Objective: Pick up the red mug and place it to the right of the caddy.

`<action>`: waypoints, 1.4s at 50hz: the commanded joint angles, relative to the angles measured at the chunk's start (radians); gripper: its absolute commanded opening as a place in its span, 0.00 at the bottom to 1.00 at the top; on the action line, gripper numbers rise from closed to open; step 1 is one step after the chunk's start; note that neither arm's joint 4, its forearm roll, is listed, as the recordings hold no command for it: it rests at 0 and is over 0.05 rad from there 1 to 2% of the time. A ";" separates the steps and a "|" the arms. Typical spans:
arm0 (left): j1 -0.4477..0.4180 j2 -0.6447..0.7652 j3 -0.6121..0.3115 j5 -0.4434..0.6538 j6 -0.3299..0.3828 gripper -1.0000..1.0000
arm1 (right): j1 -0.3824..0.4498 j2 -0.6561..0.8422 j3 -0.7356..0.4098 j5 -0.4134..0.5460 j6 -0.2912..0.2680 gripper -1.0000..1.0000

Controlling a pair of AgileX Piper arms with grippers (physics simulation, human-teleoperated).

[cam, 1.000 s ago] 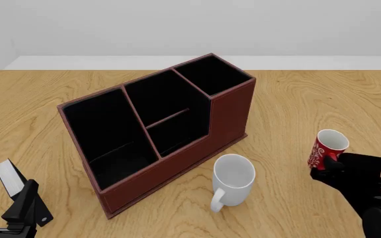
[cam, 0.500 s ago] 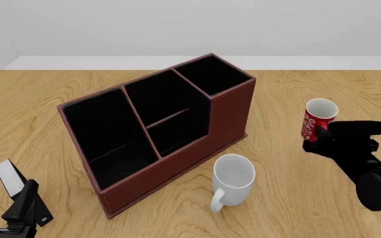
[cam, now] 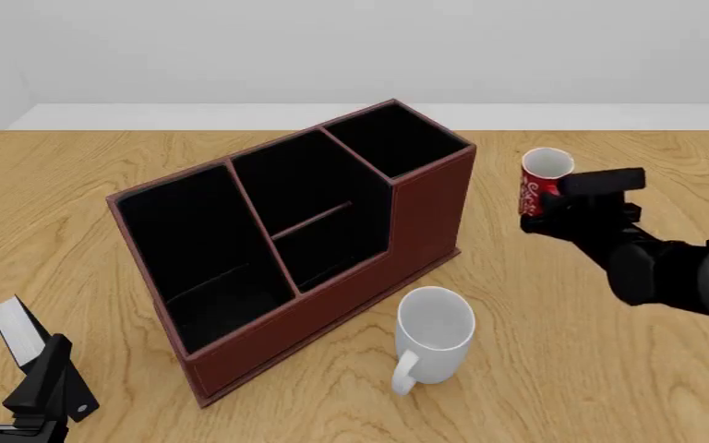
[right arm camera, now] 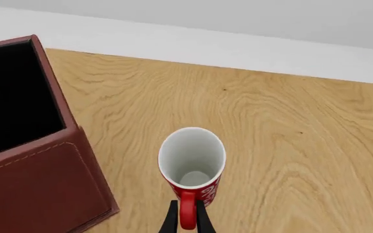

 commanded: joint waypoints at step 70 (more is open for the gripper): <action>0.000 0.000 0.000 0.000 0.000 1.00 | 0.134 0.249 -0.224 0.069 0.041 0.00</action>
